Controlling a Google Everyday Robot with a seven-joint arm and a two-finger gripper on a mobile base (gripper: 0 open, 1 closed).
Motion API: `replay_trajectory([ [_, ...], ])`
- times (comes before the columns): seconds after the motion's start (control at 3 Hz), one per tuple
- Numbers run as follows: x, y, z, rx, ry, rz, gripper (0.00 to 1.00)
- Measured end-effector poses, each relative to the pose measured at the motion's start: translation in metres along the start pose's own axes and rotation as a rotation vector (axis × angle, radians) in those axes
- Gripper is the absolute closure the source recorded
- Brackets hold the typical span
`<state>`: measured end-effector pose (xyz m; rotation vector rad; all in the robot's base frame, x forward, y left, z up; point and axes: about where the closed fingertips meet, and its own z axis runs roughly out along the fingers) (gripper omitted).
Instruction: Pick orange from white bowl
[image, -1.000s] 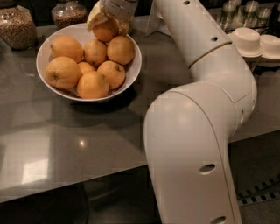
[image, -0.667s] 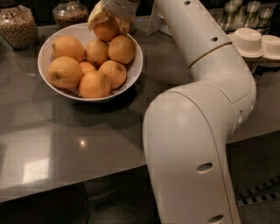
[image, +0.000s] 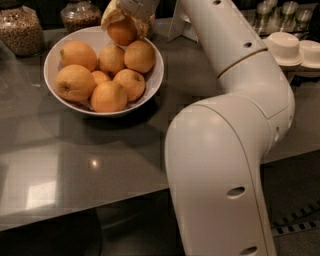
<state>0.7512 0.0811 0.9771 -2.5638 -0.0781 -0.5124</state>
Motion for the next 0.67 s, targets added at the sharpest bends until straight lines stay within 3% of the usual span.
replay_trajectory([
  [0.33,0.011,0.0,-0.03,0.094,0.049,0.08,1.0],
  [0.67,0.019,-0.002,-0.078,0.172,0.131,0.107,1.0],
])
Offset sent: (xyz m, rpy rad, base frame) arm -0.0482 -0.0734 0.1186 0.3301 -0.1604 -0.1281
